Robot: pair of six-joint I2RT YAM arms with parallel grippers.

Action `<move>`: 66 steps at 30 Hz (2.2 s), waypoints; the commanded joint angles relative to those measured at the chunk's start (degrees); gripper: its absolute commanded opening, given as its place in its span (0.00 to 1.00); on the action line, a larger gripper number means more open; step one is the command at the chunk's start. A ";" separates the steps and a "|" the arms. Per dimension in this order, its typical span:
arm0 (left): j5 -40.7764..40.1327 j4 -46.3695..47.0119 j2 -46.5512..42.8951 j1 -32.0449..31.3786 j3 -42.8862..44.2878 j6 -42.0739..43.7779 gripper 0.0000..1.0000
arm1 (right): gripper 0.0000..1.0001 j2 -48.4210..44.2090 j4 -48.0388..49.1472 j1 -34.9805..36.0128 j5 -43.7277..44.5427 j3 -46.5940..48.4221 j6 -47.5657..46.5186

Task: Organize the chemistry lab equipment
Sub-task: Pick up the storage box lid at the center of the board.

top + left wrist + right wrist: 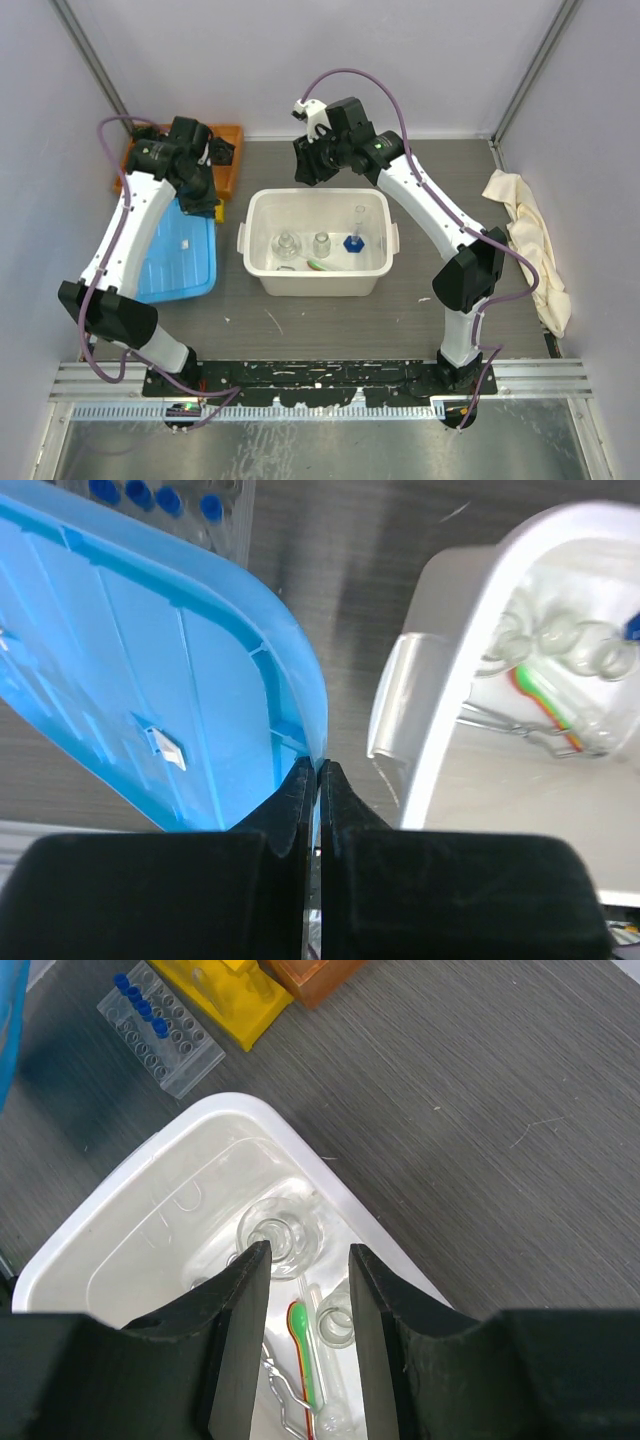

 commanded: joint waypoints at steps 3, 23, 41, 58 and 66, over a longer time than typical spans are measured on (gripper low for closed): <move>-0.79 -6.43 -1.19 -0.11 14.18 -0.83 0.00 | 0.43 -2.44 2.23 -0.22 0.26 0.31 0.68; 10.22 -0.06 -1.46 -0.10 35.20 -6.92 0.00 | 0.43 -5.66 2.65 -0.63 6.34 -0.86 0.08; 30.68 31.72 -2.85 -0.09 35.24 -13.58 0.00 | 0.37 -9.86 9.61 -12.32 -5.75 -6.72 14.61; 46.88 65.42 1.63 -0.01 29.85 -32.65 0.00 | 0.40 -8.38 32.11 -27.53 -32.28 -16.03 39.69; 51.03 81.37 6.34 0.34 29.90 -46.15 0.00 | 0.51 -2.66 99.39 -32.63 -44.38 -34.44 93.93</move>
